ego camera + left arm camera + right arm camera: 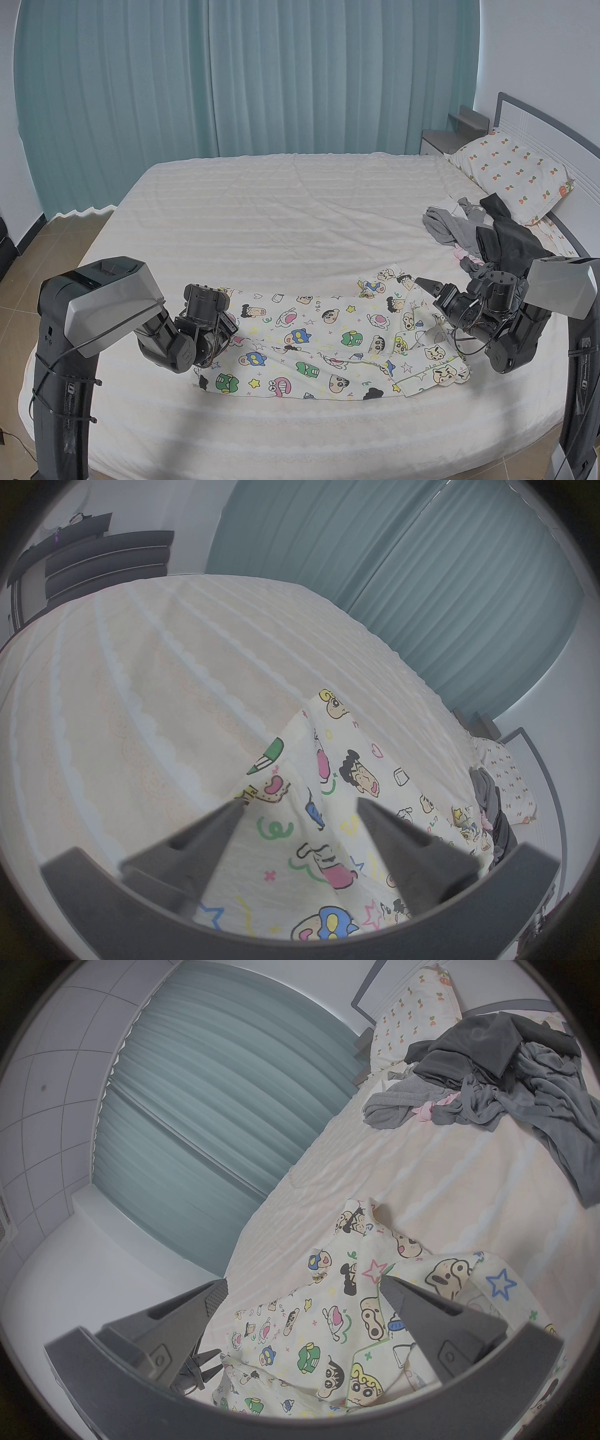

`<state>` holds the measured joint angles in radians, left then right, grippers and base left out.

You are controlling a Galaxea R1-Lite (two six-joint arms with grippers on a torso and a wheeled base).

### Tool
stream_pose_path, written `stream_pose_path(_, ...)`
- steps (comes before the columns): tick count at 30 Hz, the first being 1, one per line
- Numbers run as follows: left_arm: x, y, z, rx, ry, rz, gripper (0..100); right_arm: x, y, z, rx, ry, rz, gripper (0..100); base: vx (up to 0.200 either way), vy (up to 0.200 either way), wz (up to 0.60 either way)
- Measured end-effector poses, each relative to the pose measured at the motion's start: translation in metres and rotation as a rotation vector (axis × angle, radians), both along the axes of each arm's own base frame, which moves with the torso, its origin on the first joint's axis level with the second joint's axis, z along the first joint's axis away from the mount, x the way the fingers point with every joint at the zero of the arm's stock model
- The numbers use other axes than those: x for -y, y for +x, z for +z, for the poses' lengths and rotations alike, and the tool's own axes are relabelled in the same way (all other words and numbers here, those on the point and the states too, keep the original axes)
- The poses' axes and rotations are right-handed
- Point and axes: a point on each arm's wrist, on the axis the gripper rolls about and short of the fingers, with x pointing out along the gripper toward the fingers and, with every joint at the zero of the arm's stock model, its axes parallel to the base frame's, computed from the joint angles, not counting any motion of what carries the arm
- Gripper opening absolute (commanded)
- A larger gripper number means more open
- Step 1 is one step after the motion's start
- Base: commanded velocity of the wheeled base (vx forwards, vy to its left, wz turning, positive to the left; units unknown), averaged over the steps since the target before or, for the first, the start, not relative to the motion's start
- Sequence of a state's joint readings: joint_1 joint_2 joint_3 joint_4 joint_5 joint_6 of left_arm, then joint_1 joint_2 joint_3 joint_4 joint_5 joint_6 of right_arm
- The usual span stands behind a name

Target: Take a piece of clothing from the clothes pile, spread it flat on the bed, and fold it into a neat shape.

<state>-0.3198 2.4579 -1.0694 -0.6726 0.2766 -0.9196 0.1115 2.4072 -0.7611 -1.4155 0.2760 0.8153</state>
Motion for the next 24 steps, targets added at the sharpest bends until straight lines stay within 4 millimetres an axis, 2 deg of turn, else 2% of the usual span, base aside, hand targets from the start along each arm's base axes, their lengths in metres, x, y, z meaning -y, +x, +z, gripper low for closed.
stream_pose_path(7, -0.014, -0.004, 0.000, -0.020, -0.001, 0.027, 100, 0.020, 0.001, -0.002, -0.025, -0.058, -0.028, 100, 0.000, 0.000, 0.00)
stream_pose_path(10, -0.021, -0.009, 0.002, -0.036, -0.014, 0.025, 100, 0.029, 0.000, -0.009, -0.088, -0.121, -0.025, 100, 0.000, 0.000, 0.00)
stream_pose_path(15, -0.035, -0.030, 0.008, -0.084, -0.103, -0.018, 100, 0.046, -0.007, -0.017, -0.160, -0.221, 0.034, 100, 0.000, 0.000, 0.00)
stream_pose_path(20, -0.049, -0.053, 0.018, -0.077, -0.236, -0.074, 100, 0.057, -0.017, -0.023, -0.255, -0.236, 0.109, 100, 0.000, 0.000, 0.00)
stream_pose_path(24, -0.057, -0.068, 0.025, -0.029, -0.304, -0.113, 100, 0.067, -0.024, -0.024, -0.265, -0.237, 0.194, 100, 0.000, 0.000, 0.00)
